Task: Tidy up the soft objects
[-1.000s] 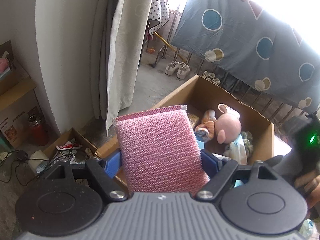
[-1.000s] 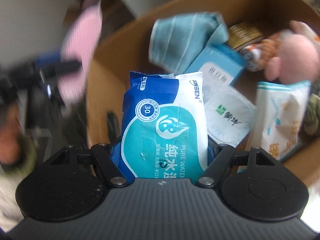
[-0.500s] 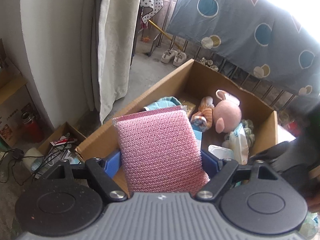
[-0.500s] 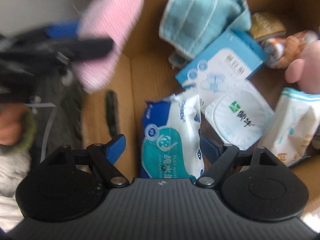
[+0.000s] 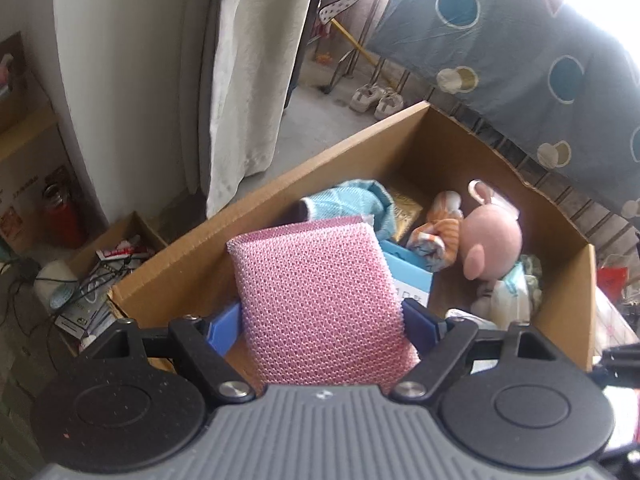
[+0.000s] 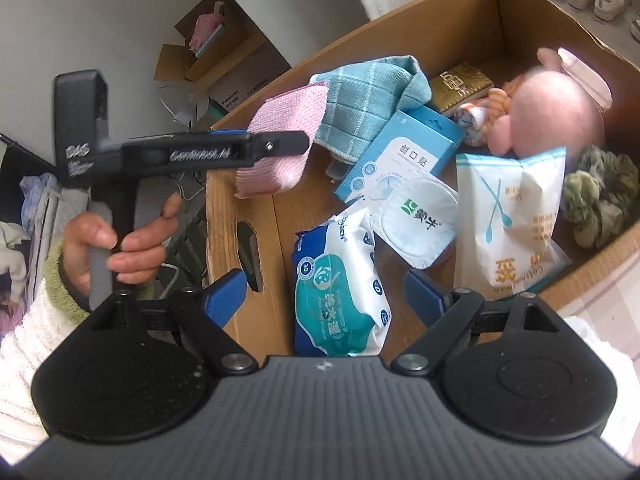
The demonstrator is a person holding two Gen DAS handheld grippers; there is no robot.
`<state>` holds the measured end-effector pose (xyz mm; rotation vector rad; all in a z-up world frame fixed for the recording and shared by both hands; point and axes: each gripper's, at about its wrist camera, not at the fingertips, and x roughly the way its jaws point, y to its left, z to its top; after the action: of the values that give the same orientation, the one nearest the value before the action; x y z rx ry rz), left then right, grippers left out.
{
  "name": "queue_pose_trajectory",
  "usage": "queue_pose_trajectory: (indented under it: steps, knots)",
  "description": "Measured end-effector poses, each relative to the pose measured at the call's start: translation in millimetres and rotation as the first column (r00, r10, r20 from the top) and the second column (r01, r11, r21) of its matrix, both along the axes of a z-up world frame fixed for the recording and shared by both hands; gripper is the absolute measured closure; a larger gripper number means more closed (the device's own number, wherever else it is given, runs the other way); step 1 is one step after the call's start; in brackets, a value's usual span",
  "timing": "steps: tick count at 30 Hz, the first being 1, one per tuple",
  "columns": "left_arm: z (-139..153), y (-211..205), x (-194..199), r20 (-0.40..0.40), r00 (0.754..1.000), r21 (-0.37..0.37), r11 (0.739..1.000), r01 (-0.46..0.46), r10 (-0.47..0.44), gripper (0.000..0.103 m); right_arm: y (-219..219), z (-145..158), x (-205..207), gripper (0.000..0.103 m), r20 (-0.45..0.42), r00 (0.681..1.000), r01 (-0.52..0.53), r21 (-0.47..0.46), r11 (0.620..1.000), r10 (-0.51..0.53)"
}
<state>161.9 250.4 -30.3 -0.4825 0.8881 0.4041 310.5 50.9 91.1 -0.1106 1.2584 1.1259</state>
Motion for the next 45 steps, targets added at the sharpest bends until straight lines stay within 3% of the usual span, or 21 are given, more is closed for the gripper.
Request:
queue_pose_trajectory:
  steps: [5,19,25,29,34,36,41,45]
  knots:
    - [-6,-9,4,-0.039,0.999,0.064,0.998,0.020,-0.018,0.014,2,-11,1,0.017,-0.010,1.000,0.005,0.010,1.000,-0.005]
    - [14,-13,-17,-0.005,1.000,0.027,1.000,-0.011,0.011,0.012,-6,3,-5,0.016,0.000,0.999,0.050,0.067,0.996,-0.050]
    - [39,-29,-51,0.056,0.998,0.057,0.998,-0.006,0.003,0.012,-33,15,-20,0.016,-0.014,0.988,0.154,0.184,0.971,-0.154]
    - [53,-46,-80,0.104,0.995,0.094,0.996,-0.001,-0.009,0.005,-61,24,-44,0.015,0.007,0.967,0.242,0.269,0.932,-0.253]
    - [63,-82,-107,0.120,0.991,0.170,0.985,0.030,-0.050,0.001,-99,37,-84,0.008,0.129,0.905,0.344,0.336,0.877,-0.405]
    - [63,-97,-116,0.119,0.990,0.192,0.980,0.050,-0.073,0.000,-111,40,-101,0.003,0.202,0.860,0.387,0.338,0.858,-0.468]
    - [63,-126,-139,0.164,0.982,0.186,0.980,0.064,-0.095,0.000,-134,35,-137,0.001,0.325,0.764,0.466,0.319,0.825,-0.557]
    - [61,-144,-151,0.180,0.974,0.197,0.975,0.104,-0.140,0.000,-142,26,-168,0.001,0.448,0.654,0.543,0.283,0.790,-0.610]
